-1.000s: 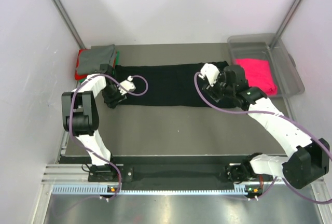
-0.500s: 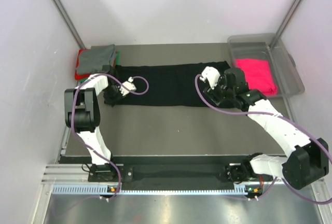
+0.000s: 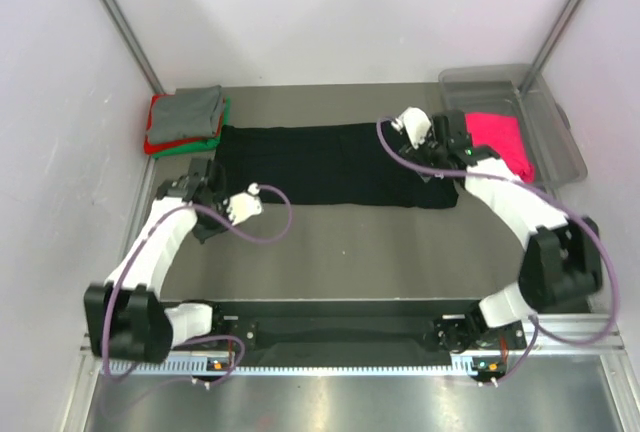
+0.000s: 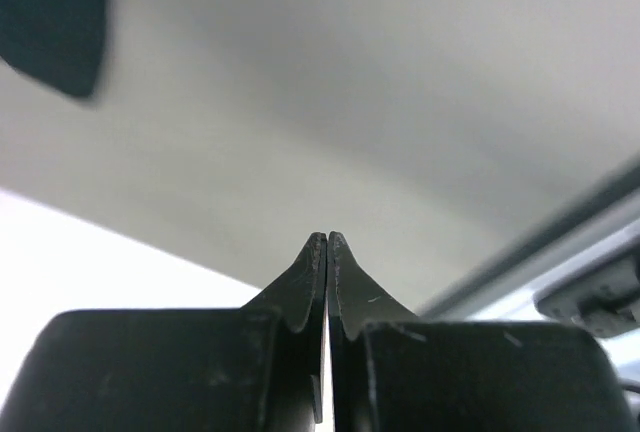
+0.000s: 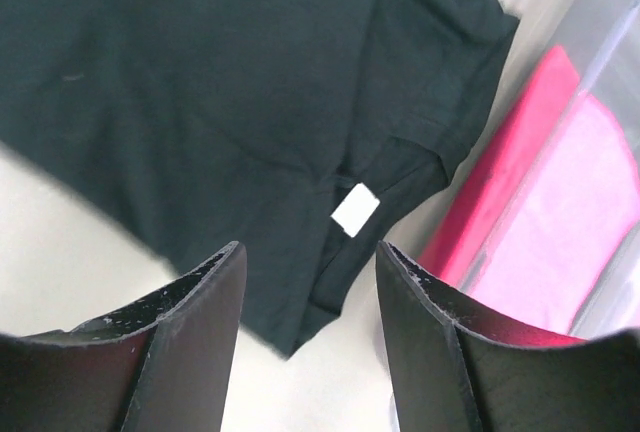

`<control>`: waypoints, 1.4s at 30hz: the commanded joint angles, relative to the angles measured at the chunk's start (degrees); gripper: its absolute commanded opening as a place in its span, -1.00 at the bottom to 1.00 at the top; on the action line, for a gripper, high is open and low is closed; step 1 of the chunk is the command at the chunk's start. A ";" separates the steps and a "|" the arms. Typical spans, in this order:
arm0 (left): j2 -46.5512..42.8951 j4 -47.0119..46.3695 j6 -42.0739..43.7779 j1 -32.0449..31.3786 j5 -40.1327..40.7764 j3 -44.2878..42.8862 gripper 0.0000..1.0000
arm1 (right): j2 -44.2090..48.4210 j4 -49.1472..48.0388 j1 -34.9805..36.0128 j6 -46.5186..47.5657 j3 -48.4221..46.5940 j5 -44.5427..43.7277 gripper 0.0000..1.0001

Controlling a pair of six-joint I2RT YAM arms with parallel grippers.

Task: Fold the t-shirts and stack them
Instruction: Fold the tshirt

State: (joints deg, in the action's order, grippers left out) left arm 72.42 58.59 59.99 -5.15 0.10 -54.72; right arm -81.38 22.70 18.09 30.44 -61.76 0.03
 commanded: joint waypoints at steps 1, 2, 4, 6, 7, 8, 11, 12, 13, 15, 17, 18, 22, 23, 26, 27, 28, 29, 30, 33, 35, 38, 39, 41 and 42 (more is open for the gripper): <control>-8.67 8.38 1.71 -0.13 4.20 6.62 -1.00 | -8.59 0.93 -3.23 -2.57 -9.05 -1.44 0.10; -10.36 8.91 2.15 -0.13 4.99 7.86 -1.00 | -10.79 2.16 -3.58 -2.92 -10.91 -1.00 0.10; -15.09 9.79 3.20 -0.04 7.62 11.28 -1.00 | -16.24 4.10 -4.46 -3.54 -14.95 -0.65 0.08; -17.83 10.14 4.78 -0.13 10.17 13.22 -1.00 | -20.02 4.37 -5.07 -3.80 -16.90 -1.08 0.08; -20.02 9.97 5.22 -0.04 10.88 14.63 -1.00 | -21.09 4.81 -5.17 -4.07 -18.73 -1.00 0.08; -21.00 8.92 5.14 -0.13 11.50 14.99 -1.00 | -21.97 5.16 -5.34 -4.16 -19.53 -1.00 0.08; -23.38 4.63 5.93 -0.13 10.72 14.73 -0.70 | -22.24 5.34 -5.52 -5.29 -19.90 1.18 0.08; -23.82 2.87 5.67 -0.04 9.84 14.29 -0.45 | -21.37 5.43 -5.52 -5.73 -19.55 2.76 0.08; -24.17 0.24 5.67 -0.04 8.01 13.77 -0.16 | -20.75 5.51 -5.43 -6.61 -18.76 3.65 0.08; -22.95 -6.16 4.80 -0.04 6.06 13.33 -0.01 | -18.65 6.13 -5.43 -7.23 -17.70 6.54 0.09; -16.64 -8.83 1.03 0.31 1.95 10.26 0.11 | -16.97 6.57 -5.52 -7.50 -15.94 8.22 0.10; -13.13 -8.06 -3.51 0.75 0.18 8.16 0.09 | -15.40 7.79 -5.52 -7.24 -15.50 9.97 0.11; 8.29 -6.73 -16.90 3.21 -9.05 -5.28 0.00 | -10.21 10.26 -5.34 -7.41 -12.00 13.06 0.12; 10.52 -7.86 -19.70 3.82 -10.54 -6.44 0.00 | -9.07 10.70 -5.43 -7.23 -11.11 13.67 0.12; 17.38 -11.38 -28.06 4.53 -13.37 -10.13 -0.01 | -4.41 10.79 -5.25 -7.32 -7.86 14.91 0.13; 20.27 -13.04 -31.56 4.53 -13.63 -11.88 -0.02 | -2.48 10.61 -5.17 -7.23 -6.55 15.43 0.13; 21.61 -13.50 -32.82 4.62 -13.72 -12.77 -0.02 | -1.59 10.61 -5.17 -7.06 -6.01 15.52 0.13; 22.93 -14.20 -35.35 4.71 -12.94 -13.56 -0.03 | -0.28 10.53 -5.17 -6.80 -5.57 15.44 0.14; 24.85 -14.90 -36.59 4.79 -12.58 -14.96 -0.03 | 0.34 10.44 -5.17 -6.71 -4.96 15.35 0.14; 27.24 -16.84 -40.11 4.80 -11.09 -17.08 -0.02 | 1.23 10.61 -5.17 -6.18 -4.34 15.35 0.14; 27.77 -18.07 -42.39 7.08 -11.00 -18.05 -0.01 | 1.23 10.53 -5.17 -6.09 -3.99 15.70 0.14; 28.47 -18.59 -44.33 9.62 -10.56 -20.16 0.01 | 0.97 10.35 -5.08 -5.91 -3.28 16.22 0.14; 29.08 -18.51 -44.52 10.93 -10.21 -21.03 0.01 | 0.88 10.17 -5.17 -6.00 -3.11 16.31 0.14; 29.97 -17.20 -44.69 12.44 -9.94 -22.01 0.01 | 0.61 10.17 -5.17 -5.91 -3.11 16.58 0.14; 31.10 -16.84 -44.87 14.10 -9.94 -22.88 0.01 | 0.61 10.09 -5.08 -5.74 -3.11 16.67 0.15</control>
State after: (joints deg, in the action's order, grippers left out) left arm 101.93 42.50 18.06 6.04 -9.78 -74.65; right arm -81.65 34.06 13.15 23.99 -64.49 14.98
